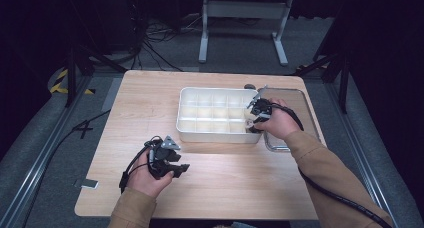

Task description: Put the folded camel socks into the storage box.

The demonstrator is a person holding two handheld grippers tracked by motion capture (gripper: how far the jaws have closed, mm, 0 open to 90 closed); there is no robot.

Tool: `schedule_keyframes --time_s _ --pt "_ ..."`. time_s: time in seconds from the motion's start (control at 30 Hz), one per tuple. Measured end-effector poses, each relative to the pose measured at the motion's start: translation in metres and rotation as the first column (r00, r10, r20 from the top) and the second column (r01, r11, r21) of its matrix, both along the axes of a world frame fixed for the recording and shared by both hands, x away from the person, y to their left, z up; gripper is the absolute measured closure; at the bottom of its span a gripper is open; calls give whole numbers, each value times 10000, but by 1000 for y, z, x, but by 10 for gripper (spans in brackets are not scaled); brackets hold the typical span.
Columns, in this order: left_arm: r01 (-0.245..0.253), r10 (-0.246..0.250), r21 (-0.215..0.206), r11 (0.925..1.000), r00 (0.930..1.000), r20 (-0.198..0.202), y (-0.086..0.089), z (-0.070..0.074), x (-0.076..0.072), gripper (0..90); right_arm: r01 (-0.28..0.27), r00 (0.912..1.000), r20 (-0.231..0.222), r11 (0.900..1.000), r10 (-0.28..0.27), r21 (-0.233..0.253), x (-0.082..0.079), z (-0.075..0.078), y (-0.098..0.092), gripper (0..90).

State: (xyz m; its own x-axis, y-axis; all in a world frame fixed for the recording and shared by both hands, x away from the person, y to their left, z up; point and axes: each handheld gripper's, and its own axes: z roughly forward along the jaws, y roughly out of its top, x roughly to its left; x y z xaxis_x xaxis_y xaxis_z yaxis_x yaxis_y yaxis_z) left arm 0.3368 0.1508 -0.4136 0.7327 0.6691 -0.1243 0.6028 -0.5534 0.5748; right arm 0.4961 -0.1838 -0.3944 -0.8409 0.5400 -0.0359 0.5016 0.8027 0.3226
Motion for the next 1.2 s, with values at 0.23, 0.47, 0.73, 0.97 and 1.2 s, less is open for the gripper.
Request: schedule_keyframes --time_s 0.23,0.47,0.73,0.97,1.2 --pt "-25 25 19 10000 10000 -45 -2 -2 0 529 173 9996 -217 9996 -168 227 2 -2 0 812" --pt "-22 22 -4 10000 10000 -35 -3 -2 0 530 378 9971 -665 9993 -381 -51 6 -23 4 822" --pt "73 -73 -12 10000 10000 -11 -3 -1 0 528 279 9976 -643 9996 -274 73 5 -20 2 741" --pt "93 -94 -73 9999 9999 -109 -7 -2 4 531 475 9983 -371 9952 -445 855 -4 -2 -7 617" --pt "274 -274 -166 9995 9996 -14 -11 0 7 528 665 9953 532 9702 -810 2328 -27 23 -26 586"
